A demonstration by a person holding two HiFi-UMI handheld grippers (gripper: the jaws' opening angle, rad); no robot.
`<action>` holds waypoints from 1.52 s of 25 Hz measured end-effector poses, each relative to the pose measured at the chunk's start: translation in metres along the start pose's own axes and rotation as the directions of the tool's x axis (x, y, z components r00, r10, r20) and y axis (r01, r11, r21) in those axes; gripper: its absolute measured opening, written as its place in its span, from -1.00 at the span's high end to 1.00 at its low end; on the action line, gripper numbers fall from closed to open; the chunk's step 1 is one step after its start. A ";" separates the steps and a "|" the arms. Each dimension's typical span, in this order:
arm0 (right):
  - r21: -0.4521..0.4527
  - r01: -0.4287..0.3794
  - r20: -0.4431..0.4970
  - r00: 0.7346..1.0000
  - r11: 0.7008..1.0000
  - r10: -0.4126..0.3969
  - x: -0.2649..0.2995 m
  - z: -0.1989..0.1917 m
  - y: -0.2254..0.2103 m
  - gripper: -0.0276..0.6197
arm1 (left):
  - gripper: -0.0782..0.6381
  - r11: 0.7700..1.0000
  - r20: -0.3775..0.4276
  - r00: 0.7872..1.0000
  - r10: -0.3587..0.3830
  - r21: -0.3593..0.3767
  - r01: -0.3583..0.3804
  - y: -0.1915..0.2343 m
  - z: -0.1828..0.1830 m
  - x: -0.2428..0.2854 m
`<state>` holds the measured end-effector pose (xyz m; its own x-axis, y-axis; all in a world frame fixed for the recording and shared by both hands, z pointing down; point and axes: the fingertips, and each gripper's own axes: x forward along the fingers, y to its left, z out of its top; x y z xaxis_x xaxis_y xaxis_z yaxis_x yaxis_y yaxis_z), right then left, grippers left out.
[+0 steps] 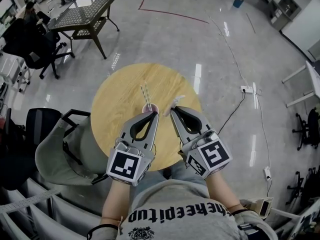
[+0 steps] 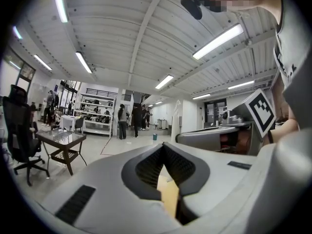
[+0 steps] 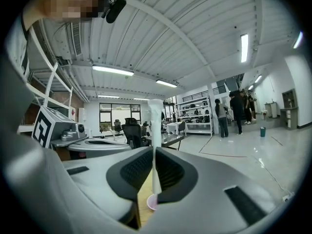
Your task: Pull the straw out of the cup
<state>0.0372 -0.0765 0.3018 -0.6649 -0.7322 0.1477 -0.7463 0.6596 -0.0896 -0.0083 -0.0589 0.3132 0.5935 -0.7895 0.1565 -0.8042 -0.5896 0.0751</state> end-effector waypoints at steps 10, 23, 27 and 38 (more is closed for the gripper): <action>-0.009 -0.049 0.043 0.998 0.999 0.049 -0.021 0.014 -0.017 0.81 | 0.72 0.999 0.013 0.999 0.046 0.019 -0.047 -0.019 0.011 0.014; -0.011 -0.083 0.069 0.994 0.997 0.083 -0.037 0.018 -0.032 0.81 | 0.72 0.994 0.074 0.994 0.081 0.063 -0.086 -0.034 0.018 0.026; -0.019 -0.085 0.069 0.994 0.996 0.086 -0.041 0.020 -0.037 0.81 | 0.72 0.994 0.075 0.994 0.082 0.063 -0.087 -0.038 0.021 0.030; -0.022 -0.088 0.073 0.993 0.996 0.089 -0.049 0.021 -0.054 0.81 | 0.72 0.994 0.081 0.993 0.086 0.064 -0.091 -0.048 0.025 0.044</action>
<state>0.1094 -0.0804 0.2783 -0.7292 -0.6811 0.0666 -0.6843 0.7248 -0.0801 0.0574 -0.0692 0.2916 0.5228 -0.8484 0.0824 -0.8512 -0.5248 -0.0023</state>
